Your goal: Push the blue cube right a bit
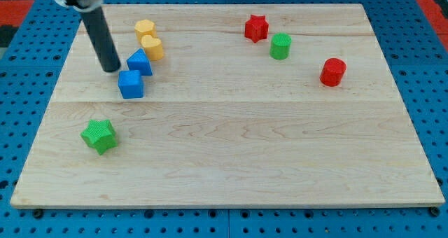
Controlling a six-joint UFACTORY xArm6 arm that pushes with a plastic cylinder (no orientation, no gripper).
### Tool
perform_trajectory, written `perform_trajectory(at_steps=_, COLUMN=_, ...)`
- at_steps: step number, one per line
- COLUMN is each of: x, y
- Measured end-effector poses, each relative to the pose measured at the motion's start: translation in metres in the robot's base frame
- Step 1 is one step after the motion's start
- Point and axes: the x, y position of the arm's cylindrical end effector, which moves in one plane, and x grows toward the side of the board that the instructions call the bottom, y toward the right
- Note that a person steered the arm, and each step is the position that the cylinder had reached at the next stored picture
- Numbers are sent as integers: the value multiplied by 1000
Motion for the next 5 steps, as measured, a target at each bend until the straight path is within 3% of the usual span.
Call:
perform_trajectory(at_steps=2, x=-69, y=-30)
perform_trajectory(at_steps=4, x=-69, y=-26)
perform_trajectory(at_steps=5, x=-33, y=-37)
